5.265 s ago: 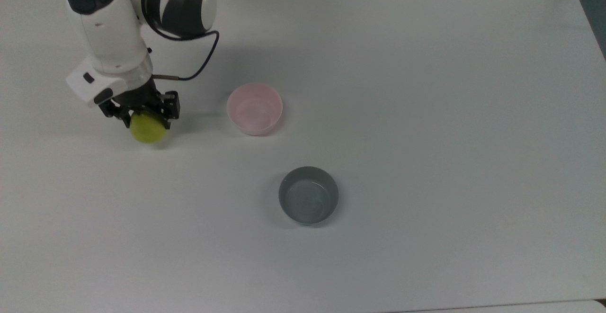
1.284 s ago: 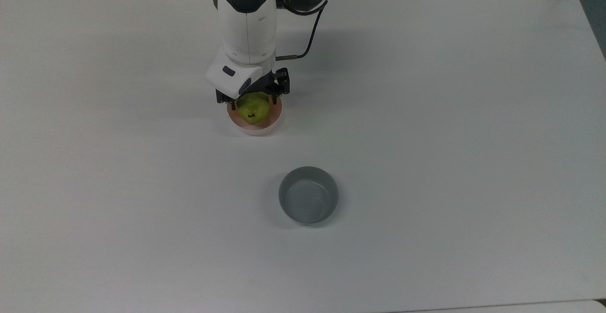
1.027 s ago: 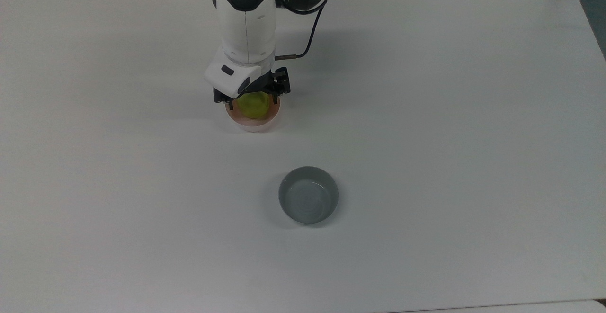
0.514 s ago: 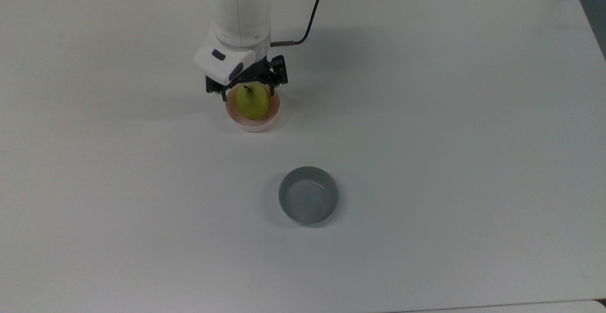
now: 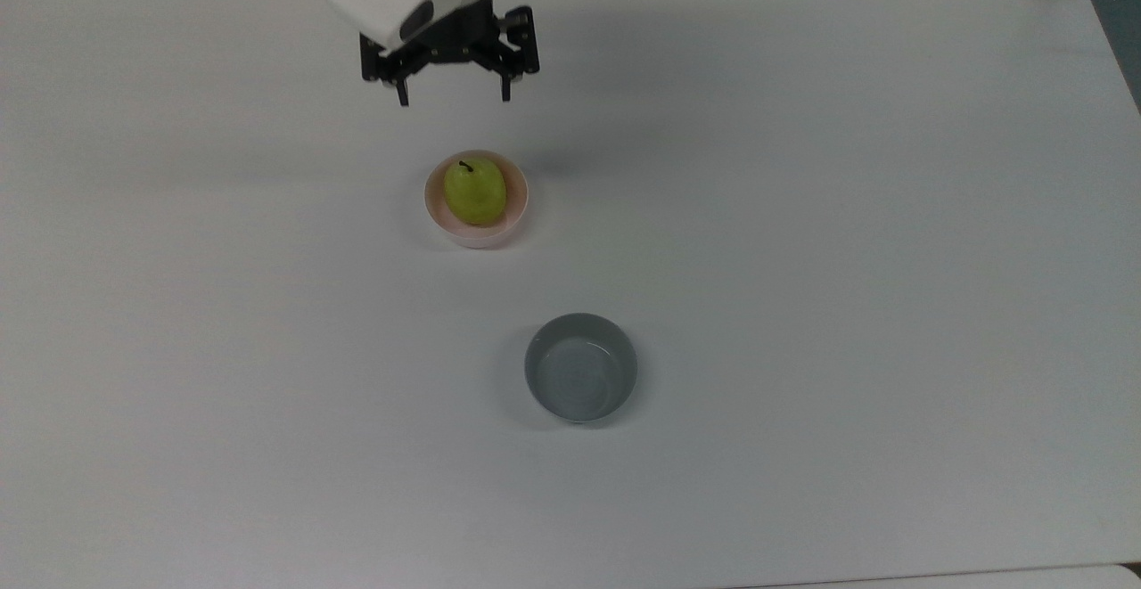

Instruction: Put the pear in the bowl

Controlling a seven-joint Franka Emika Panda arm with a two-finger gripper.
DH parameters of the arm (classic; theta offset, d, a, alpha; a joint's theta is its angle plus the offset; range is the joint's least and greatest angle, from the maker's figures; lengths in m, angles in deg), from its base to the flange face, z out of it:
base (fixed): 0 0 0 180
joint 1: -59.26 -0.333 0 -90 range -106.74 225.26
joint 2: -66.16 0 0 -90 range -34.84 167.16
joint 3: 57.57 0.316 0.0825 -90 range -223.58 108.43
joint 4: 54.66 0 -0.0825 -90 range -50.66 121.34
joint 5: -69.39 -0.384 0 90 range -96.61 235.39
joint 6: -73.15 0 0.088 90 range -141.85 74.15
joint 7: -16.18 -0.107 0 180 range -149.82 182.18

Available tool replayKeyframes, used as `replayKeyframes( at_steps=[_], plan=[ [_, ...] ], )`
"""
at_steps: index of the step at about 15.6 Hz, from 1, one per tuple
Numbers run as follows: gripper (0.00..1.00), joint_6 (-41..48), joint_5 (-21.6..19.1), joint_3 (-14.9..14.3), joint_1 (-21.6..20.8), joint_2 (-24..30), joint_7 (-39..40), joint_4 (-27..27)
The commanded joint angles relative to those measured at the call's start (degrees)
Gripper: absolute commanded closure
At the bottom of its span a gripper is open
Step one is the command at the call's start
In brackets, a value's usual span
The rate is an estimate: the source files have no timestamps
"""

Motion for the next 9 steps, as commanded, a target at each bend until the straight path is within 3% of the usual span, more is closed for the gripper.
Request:
replayKeyframes(
  at_steps=[1,9],
  plan=[
    [0.0,5.08,0.38,-1.11,-0.64,3.17,-2.35,-2.29],
    [0.0,6.05,0.21,-1.37,0.59,5.12,-4.98,-2.21]
  ],
)
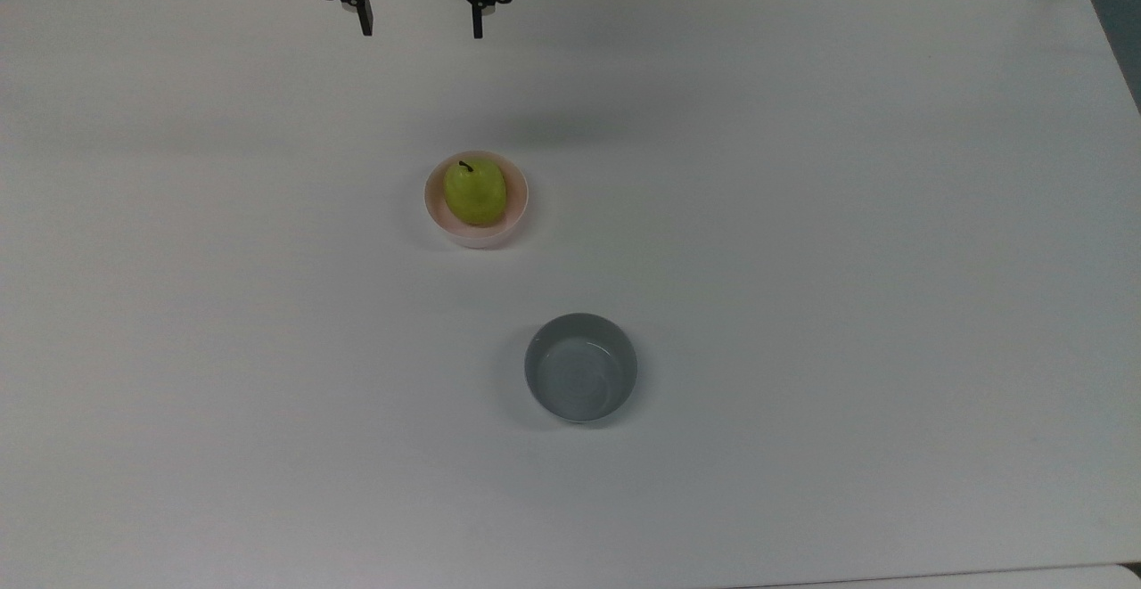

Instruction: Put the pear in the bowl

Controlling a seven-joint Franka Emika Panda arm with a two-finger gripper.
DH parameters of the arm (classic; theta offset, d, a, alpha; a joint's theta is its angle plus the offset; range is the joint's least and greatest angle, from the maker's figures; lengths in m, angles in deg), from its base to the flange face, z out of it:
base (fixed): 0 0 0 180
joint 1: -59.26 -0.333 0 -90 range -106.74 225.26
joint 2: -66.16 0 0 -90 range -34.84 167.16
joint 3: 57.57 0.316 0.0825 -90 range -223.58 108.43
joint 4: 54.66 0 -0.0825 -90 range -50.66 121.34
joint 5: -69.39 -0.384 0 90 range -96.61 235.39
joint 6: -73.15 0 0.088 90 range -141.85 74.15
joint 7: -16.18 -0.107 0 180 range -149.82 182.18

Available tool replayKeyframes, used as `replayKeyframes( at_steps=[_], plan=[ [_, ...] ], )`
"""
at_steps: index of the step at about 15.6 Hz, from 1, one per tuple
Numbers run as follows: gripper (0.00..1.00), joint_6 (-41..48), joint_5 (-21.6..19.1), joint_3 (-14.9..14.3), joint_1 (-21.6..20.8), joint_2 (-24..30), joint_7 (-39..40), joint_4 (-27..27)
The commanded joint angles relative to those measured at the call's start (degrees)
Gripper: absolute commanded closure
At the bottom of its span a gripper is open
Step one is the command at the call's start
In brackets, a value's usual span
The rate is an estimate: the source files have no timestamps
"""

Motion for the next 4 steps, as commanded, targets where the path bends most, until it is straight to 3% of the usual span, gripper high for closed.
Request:
replayKeyframes(
  at_steps=[1,4],
  plan=[
    [0.0,1.59,0.12,-0.11,-0.19,0.53,-2.8,0.23],
    [0.0,2.12,0.47,-0.11,-0.19,0.53,-2.71,0.23]
  ],
)
